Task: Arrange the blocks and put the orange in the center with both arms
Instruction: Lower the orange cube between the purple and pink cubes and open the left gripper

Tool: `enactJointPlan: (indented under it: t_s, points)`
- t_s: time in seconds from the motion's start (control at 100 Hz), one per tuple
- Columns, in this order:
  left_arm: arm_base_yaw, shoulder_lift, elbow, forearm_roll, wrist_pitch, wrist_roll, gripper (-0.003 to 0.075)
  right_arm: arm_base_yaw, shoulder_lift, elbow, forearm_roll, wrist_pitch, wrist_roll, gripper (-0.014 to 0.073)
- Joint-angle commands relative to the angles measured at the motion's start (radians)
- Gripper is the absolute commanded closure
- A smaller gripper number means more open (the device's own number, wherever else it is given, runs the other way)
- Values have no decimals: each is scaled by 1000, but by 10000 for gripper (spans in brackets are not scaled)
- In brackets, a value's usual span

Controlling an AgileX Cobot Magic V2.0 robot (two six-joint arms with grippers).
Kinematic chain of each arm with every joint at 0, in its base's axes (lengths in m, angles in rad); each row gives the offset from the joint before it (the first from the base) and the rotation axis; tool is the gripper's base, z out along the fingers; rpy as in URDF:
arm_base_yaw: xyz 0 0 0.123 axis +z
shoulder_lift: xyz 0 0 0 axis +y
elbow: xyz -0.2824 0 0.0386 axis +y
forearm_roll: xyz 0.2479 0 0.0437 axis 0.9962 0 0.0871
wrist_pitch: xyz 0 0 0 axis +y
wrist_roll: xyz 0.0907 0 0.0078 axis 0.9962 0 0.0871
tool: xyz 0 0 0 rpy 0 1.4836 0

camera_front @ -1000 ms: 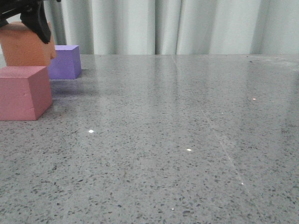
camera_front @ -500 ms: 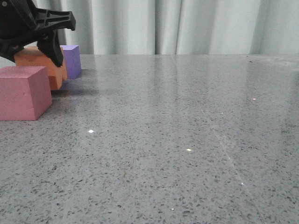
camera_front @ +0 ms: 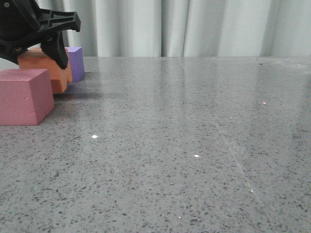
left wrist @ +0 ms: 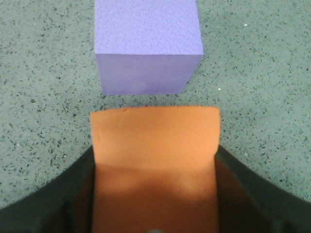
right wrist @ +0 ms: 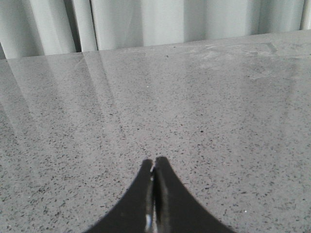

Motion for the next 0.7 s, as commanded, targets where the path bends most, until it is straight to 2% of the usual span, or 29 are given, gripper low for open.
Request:
enactJointPlan:
  t_s: [0.0, 0.25, 0.32, 0.51, 0.58, 0.69]
  points:
    - [3, -35, -24, 3, -55, 3, 539, -6, -24, -14, 2, -80, -6, 713]
    - [3, -26, -17, 3, -57, 3, 524, -6, -24, -14, 2, -80, -6, 713]
    - [3, -18, -17, 2, -58, 6, 460, -6, -24, -14, 2, -80, -6, 713]
    - [3, -14, -15, -14, -60, 6, 176, -6, -24, -14, 2, -80, -6, 713]
    - [3, -14, -15, -17, -60, 6, 131, -6, -24, -14, 2, -80, -6, 713]
    - [3, -14, -15, -19, -56, 6, 127, -6, -24, -14, 2, -80, -6, 713]
